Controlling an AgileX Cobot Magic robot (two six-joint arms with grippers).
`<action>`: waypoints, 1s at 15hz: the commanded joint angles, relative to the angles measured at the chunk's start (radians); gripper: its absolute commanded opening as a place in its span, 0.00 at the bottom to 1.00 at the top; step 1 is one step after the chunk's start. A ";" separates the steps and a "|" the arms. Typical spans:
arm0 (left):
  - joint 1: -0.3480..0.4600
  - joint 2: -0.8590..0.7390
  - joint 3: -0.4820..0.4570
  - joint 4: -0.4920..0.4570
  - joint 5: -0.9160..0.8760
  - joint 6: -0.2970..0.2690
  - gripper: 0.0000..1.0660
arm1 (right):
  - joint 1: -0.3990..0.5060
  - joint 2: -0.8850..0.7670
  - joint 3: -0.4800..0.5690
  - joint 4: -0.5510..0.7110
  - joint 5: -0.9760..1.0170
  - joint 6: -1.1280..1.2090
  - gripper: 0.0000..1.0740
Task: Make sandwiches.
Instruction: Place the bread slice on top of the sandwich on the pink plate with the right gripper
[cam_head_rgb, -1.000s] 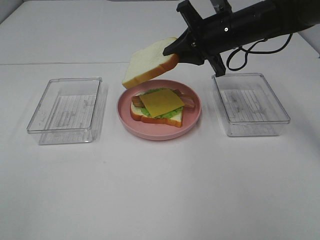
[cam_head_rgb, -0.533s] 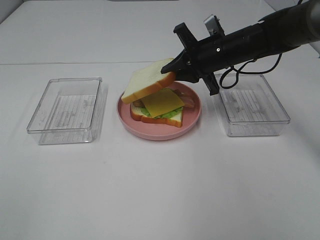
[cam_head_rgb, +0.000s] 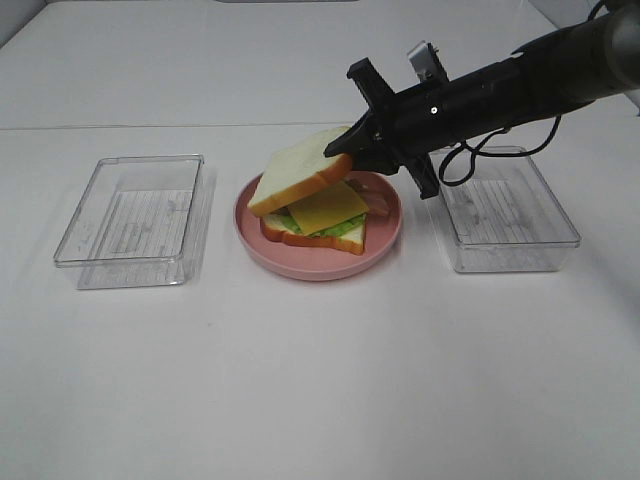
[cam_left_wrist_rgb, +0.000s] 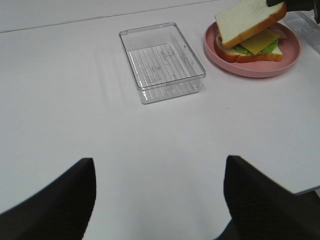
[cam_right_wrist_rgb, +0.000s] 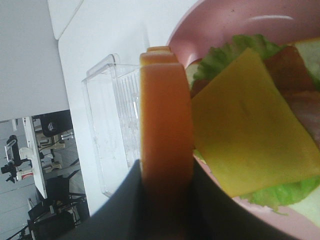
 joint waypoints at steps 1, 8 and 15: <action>-0.005 -0.009 0.002 0.000 -0.011 0.003 0.65 | 0.000 0.006 0.002 -0.022 -0.013 -0.010 0.00; -0.005 -0.009 0.002 0.000 -0.011 0.003 0.65 | -0.002 0.002 0.002 -0.069 -0.027 -0.007 0.17; -0.005 -0.009 0.002 0.000 -0.011 0.003 0.65 | -0.002 0.002 0.001 -0.158 0.034 0.016 0.71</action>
